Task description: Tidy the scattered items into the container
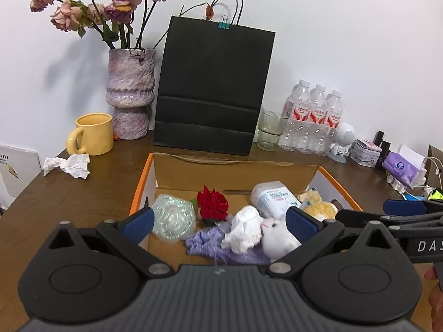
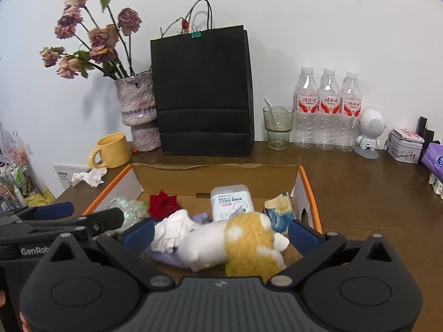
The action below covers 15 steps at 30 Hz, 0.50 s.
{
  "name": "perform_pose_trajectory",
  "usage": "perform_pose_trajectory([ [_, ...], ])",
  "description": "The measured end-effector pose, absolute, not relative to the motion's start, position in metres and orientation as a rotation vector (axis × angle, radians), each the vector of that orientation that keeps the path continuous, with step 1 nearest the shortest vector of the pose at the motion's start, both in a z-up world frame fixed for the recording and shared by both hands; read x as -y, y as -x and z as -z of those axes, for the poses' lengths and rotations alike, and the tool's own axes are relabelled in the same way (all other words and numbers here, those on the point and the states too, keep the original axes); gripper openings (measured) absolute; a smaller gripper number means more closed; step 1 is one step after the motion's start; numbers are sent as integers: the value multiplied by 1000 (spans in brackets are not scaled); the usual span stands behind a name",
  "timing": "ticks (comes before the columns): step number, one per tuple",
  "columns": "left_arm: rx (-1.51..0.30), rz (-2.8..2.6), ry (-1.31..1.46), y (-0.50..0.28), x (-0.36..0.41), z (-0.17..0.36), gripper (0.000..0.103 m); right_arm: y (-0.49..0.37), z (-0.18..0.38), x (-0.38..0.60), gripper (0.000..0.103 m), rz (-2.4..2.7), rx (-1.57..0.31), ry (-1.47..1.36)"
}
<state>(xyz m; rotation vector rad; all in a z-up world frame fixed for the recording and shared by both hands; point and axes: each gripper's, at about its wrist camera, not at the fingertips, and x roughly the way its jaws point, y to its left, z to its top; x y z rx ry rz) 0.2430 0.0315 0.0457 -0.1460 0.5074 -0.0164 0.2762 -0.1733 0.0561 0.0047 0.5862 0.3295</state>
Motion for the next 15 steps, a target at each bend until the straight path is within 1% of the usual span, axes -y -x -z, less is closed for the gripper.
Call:
perform_pose_trajectory([
  [15, -512, 48, 150, -164, -34, -58, 103, -190, -71, 169, 103, -356, -554, 52],
])
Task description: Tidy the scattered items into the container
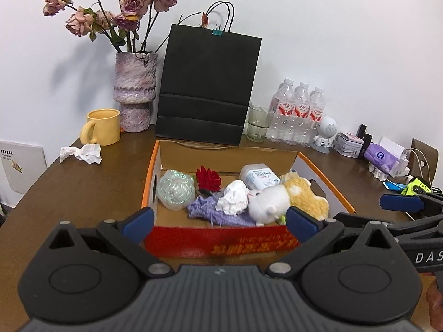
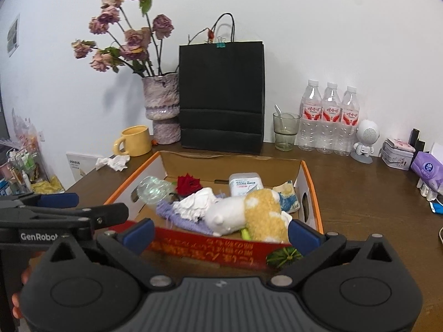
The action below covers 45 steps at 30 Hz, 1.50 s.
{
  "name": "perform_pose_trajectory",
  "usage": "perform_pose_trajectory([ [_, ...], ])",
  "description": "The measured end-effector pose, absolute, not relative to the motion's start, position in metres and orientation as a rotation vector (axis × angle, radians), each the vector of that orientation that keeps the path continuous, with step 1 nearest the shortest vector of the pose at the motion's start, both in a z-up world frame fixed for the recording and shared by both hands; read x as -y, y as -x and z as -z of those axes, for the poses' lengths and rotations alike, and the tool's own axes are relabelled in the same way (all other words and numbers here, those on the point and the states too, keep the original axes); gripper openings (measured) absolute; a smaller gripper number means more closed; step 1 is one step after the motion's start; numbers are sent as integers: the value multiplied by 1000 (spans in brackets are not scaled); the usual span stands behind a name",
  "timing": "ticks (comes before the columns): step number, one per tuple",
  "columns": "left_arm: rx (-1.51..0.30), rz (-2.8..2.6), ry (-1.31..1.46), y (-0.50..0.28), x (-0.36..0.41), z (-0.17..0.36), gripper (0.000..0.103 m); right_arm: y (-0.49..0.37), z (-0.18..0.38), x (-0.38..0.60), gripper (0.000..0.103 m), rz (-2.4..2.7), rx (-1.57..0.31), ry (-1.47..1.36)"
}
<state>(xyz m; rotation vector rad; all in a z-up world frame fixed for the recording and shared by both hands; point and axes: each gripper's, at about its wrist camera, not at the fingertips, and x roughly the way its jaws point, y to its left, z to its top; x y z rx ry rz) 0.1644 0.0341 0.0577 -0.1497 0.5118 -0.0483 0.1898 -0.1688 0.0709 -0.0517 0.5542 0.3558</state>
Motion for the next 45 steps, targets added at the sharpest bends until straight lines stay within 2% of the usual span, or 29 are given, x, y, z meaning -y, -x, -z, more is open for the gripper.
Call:
perform_pose_trajectory([
  [13, -491, 28, 92, -126, -29, -58, 103, -156, -69, 168, 103, -362, -547, 61],
  [45, -496, -1, 80, -125, -22, -53, 103, -154, -63, 172, 103, -353, -556, 57],
])
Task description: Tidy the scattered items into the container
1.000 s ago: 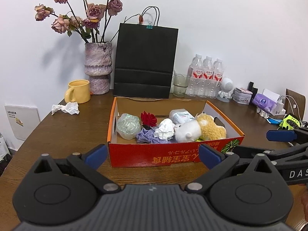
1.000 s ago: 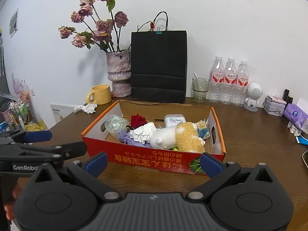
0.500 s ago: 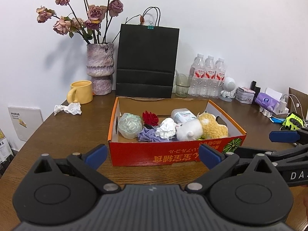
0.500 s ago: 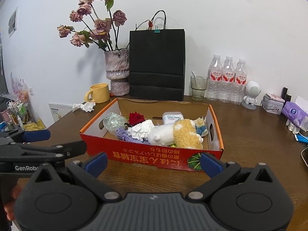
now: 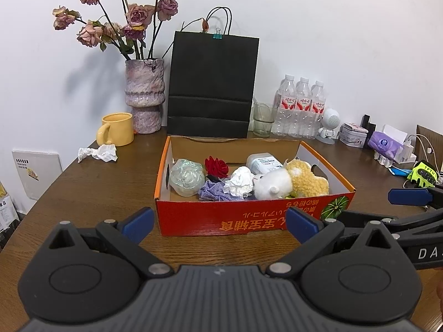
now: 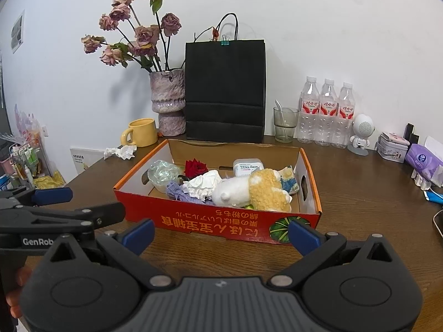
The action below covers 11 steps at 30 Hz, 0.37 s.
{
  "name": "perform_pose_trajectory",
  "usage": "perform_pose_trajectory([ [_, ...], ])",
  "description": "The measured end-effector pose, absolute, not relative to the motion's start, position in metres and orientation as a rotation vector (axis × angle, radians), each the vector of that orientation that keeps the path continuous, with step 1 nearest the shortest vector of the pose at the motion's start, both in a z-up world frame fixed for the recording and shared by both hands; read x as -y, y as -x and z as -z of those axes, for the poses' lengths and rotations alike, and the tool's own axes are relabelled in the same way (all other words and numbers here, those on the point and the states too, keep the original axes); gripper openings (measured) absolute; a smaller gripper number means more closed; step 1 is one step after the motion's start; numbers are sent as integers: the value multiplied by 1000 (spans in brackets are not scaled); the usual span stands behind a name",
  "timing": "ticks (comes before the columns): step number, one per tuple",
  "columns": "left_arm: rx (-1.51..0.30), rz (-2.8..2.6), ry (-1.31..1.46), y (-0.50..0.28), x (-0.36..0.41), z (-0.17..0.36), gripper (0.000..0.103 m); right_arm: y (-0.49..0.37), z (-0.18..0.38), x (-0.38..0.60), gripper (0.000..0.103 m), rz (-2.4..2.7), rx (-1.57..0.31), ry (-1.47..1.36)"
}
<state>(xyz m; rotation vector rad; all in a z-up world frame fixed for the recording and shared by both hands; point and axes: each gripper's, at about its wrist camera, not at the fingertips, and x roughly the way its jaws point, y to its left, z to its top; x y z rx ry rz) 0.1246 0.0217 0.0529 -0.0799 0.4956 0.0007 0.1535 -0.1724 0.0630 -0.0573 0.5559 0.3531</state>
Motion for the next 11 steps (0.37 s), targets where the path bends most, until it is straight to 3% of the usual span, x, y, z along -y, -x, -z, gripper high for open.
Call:
perform_pose_trajectory([
  [11, -487, -8, 92, -124, -21, -51, 103, -154, -60, 173, 103, -352, -559, 54],
])
